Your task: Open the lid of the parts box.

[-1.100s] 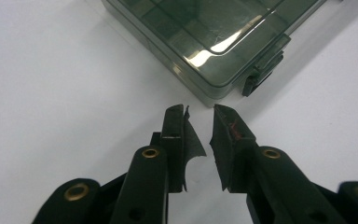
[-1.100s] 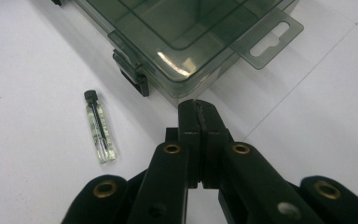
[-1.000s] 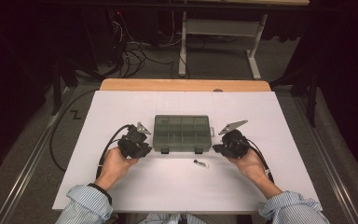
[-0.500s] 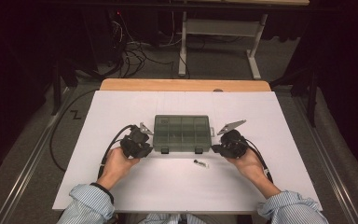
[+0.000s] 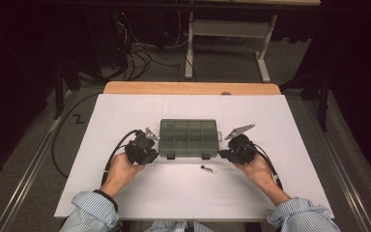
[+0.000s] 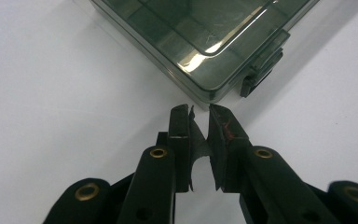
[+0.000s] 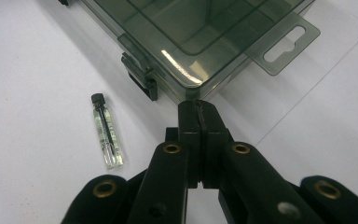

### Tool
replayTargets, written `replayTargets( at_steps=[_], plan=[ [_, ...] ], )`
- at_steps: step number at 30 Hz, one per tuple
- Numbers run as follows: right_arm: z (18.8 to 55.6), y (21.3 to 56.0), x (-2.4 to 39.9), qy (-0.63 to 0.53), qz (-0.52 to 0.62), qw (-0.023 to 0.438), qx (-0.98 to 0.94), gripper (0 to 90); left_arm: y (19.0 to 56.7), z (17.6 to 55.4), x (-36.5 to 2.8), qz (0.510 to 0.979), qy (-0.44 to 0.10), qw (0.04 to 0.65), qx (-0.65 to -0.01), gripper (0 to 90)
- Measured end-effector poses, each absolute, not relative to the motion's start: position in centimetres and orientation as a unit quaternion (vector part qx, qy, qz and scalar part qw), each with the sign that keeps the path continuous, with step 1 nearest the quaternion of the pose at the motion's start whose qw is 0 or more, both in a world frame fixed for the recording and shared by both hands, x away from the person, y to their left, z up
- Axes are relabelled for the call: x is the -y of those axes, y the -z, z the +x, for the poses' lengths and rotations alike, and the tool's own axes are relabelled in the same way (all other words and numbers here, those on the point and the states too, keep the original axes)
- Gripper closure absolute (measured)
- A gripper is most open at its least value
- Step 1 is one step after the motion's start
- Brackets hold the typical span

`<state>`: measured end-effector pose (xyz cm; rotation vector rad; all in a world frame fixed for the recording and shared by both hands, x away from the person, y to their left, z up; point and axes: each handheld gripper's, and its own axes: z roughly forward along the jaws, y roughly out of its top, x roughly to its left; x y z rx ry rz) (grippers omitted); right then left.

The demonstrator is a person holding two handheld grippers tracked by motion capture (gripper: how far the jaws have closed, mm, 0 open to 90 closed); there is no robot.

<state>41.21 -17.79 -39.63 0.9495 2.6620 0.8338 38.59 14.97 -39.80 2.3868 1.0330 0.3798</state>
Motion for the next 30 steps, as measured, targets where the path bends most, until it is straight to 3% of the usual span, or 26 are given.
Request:
replayTargets(
  at_steps=[30],
  plan=[
    [40.98,39.35,17.99,-0.308,0.329,0.099,-0.887,90.0,39.28,38.31,-15.01,0.866,-0.15,0.29,-0.378,78.7]
  ],
)
